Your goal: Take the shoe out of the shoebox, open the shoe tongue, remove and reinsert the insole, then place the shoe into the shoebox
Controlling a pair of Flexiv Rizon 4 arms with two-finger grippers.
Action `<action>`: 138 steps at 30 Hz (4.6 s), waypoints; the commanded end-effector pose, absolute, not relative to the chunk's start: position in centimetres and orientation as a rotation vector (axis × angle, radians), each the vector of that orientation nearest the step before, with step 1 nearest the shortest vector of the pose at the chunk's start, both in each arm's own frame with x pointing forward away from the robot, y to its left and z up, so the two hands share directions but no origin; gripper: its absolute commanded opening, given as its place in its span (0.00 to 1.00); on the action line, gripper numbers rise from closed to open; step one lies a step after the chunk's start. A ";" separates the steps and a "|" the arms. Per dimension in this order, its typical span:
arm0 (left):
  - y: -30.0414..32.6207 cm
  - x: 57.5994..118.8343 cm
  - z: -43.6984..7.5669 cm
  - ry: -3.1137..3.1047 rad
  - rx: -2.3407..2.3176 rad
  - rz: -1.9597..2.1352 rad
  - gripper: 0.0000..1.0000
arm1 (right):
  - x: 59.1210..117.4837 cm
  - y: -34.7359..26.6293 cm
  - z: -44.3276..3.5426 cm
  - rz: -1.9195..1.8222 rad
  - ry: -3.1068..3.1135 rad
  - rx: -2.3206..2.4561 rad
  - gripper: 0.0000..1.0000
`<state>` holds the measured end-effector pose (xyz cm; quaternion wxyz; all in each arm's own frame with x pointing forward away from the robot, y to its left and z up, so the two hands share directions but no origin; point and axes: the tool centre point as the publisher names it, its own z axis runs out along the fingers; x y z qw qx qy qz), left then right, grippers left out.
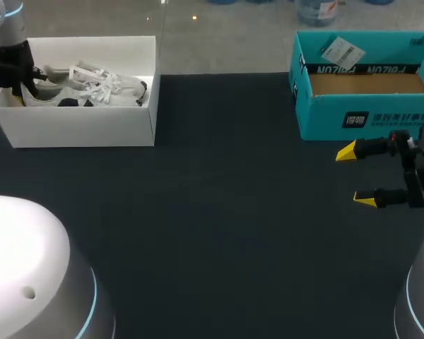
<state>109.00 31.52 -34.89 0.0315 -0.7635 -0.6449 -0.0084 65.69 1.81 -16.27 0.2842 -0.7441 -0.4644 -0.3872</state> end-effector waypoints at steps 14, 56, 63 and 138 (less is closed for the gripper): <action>29.7 107.3 -21.1 -2.035 -2.340 -0.001 0.00 | 64.6 1.7 -16.1 -1.046 -1.237 -2.003 1.00; 27.3 98.5 -17.5 -2.210 -2.214 -0.133 0.00 | 64.6 1.7 -16.1 -1.046 -1.237 -2.003 1.00; 26.1 94.5 -16.0 -2.196 -2.235 -0.083 0.00 | 64.6 1.7 -16.1 -1.046 -1.237 -2.003 1.00; -3.1 72.9 -23.5 -2.066 -2.383 -0.191 0.00 | 64.6 1.7 -16.1 -1.046 -1.237 -2.003 1.00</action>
